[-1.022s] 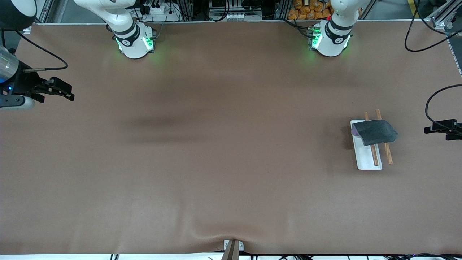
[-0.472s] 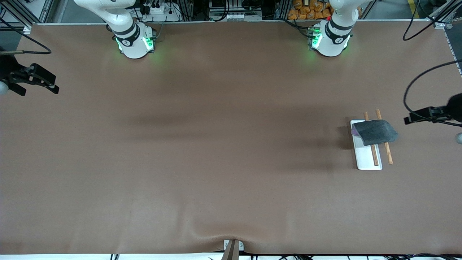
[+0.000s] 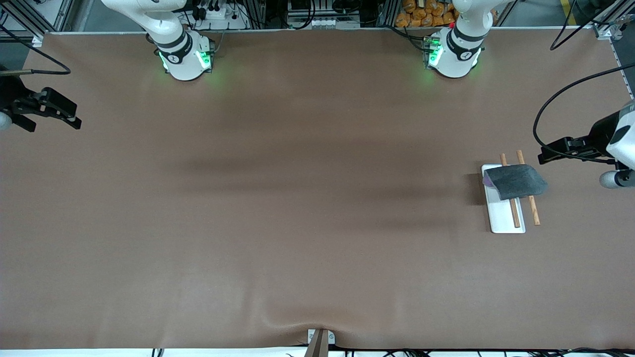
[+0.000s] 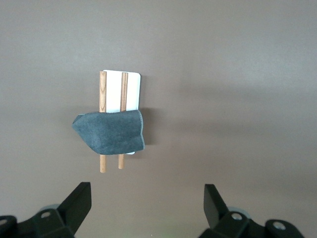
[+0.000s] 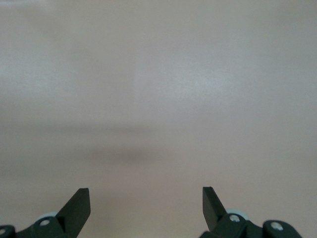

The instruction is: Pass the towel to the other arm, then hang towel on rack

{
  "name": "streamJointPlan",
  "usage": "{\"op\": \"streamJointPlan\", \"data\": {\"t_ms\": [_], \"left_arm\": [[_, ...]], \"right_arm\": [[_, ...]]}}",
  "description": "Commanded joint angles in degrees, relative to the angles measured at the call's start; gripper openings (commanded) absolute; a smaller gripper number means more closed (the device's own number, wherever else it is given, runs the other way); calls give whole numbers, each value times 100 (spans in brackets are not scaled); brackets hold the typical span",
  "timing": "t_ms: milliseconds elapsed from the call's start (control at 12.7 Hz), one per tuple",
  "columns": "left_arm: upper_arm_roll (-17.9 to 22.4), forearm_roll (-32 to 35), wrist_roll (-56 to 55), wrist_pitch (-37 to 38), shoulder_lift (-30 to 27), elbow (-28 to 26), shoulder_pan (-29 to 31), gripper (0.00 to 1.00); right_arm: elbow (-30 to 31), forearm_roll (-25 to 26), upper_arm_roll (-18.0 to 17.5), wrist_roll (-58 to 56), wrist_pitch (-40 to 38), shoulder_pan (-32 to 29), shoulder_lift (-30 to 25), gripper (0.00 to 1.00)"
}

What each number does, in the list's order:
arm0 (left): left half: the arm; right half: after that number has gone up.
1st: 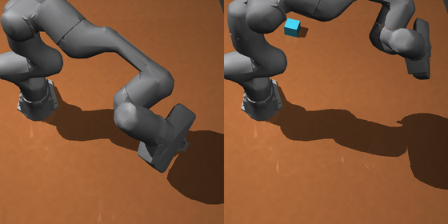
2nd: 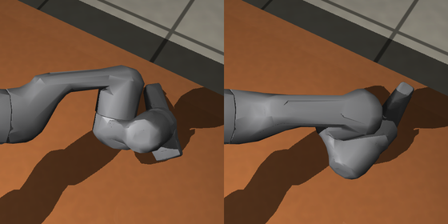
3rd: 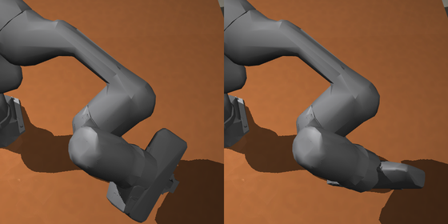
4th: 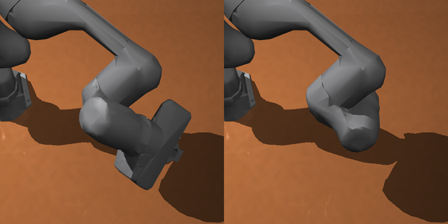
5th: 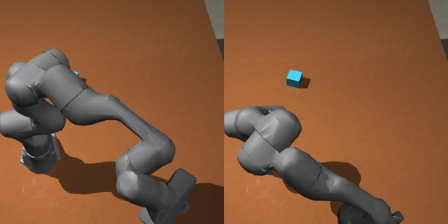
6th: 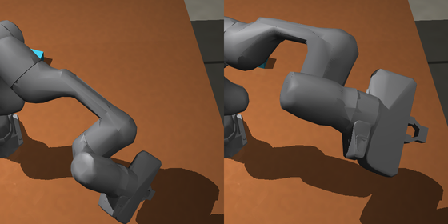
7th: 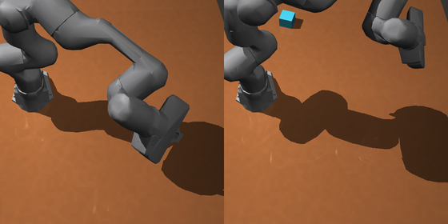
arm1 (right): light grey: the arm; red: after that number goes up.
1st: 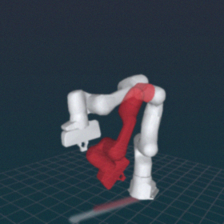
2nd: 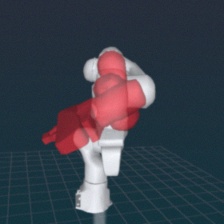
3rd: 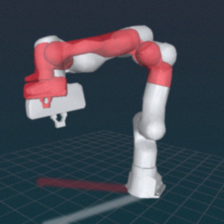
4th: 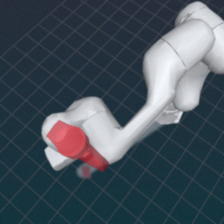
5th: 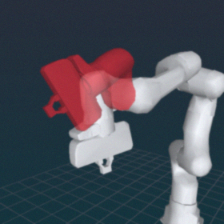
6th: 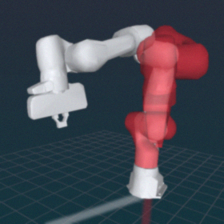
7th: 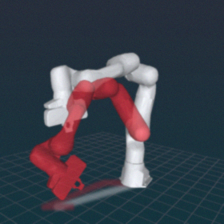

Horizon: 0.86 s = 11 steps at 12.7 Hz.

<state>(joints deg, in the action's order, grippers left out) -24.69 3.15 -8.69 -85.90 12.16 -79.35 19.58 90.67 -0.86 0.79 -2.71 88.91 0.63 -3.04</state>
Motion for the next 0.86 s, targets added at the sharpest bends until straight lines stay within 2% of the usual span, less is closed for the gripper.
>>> {"op": "streamJointPlan", "data": {"t_ms": [0, 157, 314, 393, 786], "left_arm": [[-19, 2, 95, 151, -266, -80, 20, 100], [217, -112, 148, 109, -591, -273, -278, 100], [1058, -174, 70, -119, -915, -702, -1198, 100], [1402, -200, 69, -138, -960, -774, -1463, 100], [1642, -209, -106, 117, -1346, -1038, -1825, 100]], "right_arm": [[-67, 68, -88, 218, -66, -46, 31, 100], [-111, 42, -88, 209, -31, -72, 75, 100], [-277, 77, -88, 192, -40, -72, 189, 100], [-330, 77, -88, 174, -49, -98, 216, 100], [-383, 94, -71, 209, -49, -116, 312, 100]]}}
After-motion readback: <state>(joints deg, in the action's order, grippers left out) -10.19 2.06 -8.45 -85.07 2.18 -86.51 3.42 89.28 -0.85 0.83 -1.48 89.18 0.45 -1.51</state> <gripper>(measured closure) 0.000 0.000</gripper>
